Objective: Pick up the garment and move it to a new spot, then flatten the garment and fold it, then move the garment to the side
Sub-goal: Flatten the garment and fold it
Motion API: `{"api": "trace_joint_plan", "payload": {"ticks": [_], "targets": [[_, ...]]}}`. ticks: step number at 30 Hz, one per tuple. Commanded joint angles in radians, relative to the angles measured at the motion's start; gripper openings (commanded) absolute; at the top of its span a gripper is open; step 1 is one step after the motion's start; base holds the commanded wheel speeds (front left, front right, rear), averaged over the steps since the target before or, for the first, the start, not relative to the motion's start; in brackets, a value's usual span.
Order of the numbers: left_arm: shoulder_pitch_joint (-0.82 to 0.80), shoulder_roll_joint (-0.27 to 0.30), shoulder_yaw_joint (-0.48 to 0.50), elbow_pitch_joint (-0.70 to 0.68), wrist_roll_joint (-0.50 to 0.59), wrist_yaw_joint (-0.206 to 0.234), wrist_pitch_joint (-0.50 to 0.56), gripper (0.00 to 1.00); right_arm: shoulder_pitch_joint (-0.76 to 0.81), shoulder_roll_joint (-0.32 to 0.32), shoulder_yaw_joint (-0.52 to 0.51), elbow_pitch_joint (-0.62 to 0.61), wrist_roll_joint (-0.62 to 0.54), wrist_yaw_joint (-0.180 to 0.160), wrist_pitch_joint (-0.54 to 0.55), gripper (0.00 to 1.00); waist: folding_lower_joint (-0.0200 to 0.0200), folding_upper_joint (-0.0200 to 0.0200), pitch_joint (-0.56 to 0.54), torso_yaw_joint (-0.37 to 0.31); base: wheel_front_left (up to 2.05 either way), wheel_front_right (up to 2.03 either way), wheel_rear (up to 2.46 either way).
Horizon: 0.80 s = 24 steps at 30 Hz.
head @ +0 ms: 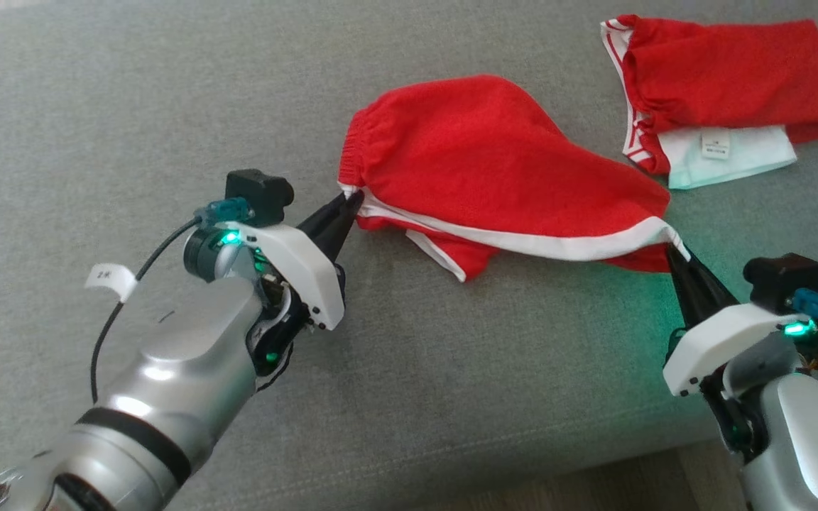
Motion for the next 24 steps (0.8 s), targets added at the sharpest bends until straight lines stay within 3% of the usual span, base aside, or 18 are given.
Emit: {"api": "trace_joint_plan", "payload": {"ticks": [1,10,17,24], "targets": [[-0.048,0.031,0.017,-0.027,-0.01,-0.006,-0.014,0.0,-0.034,-0.016,0.022,-0.034,-0.008,-0.001,-0.021,0.0,-0.0001,0.0,-0.013,0.011,0.0,0.0,0.0],[-0.024,0.074,0.002,-0.106,-0.008,-0.006,-0.026,0.0,-0.079,-0.083,0.057,-0.076,-0.004,-0.001,-0.06,0.0,-0.0001,0.0,-0.119,0.084,0.0,0.0,0.0],[-0.025,0.145,0.044,-0.213,0.028,-0.004,-0.026,0.0,-0.186,-0.153,0.113,-0.09,0.009,-0.001,-0.09,0.0,-0.0001,0.0,-0.233,0.143,0.0,0.0,0.0],[-0.064,0.22,0.072,-0.382,0.006,0.051,0.065,0.0,-0.302,-0.204,0.144,-0.106,0.012,-0.001,-0.094,0.0,-0.0001,0.0,-0.315,0.188,0.0,0.0,0.0]]}}
